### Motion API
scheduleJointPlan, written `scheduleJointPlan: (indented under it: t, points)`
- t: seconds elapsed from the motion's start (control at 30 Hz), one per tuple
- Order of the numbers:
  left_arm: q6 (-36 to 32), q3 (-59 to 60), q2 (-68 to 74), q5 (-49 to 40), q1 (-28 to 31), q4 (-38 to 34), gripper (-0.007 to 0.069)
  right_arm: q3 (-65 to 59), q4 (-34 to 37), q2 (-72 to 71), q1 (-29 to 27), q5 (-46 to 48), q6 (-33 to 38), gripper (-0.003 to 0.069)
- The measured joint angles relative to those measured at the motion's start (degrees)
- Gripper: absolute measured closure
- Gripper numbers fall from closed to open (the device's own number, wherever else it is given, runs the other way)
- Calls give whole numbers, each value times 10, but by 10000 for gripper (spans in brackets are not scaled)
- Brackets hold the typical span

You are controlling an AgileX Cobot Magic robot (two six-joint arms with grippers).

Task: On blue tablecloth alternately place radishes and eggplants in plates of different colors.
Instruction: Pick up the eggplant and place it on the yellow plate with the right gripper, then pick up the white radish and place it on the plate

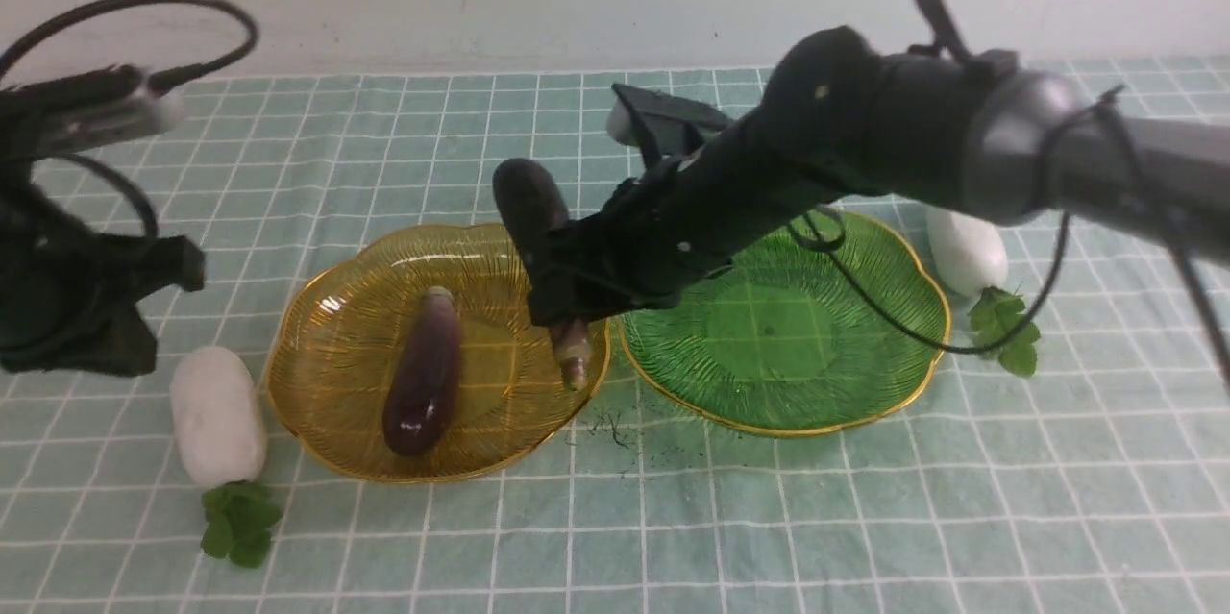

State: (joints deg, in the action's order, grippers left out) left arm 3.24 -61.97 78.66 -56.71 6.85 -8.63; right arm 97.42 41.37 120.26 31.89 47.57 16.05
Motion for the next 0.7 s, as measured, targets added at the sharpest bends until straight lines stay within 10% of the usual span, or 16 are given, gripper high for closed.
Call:
scheduleJointPlan:
  t: [0.43, 0.7]
  points:
    - [-10, 39, -1, 68, 56, -47, 511, 142, -57, 81, -5, 130, -54, 82]
    - [-24, 37, 85, 117, 56, -63, 184, 266, -167, 65, -41, 228, -80, 215]
